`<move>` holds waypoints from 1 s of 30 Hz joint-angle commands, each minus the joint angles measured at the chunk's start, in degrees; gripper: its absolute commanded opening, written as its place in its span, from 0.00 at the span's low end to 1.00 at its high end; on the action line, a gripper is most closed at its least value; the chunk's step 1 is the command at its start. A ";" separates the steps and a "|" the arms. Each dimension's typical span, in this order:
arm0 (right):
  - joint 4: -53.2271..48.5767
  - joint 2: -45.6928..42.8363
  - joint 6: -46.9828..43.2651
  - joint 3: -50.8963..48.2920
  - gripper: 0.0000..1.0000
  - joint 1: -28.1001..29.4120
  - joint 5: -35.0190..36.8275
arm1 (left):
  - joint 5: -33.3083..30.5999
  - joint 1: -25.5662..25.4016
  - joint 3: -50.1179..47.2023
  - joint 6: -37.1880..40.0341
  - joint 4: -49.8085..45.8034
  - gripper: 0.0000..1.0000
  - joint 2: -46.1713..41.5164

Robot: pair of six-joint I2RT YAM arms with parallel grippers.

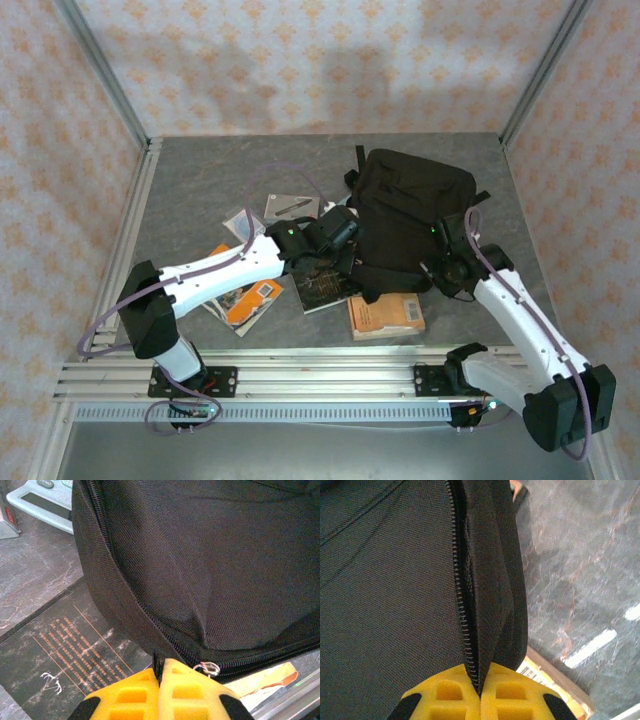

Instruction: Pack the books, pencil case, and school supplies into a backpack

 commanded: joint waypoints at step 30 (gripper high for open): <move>-4.40 -10.02 6.56 9.89 0.69 -3.03 6.95 | 7.03 -6.24 20.81 -2.40 -0.19 0.00 10.53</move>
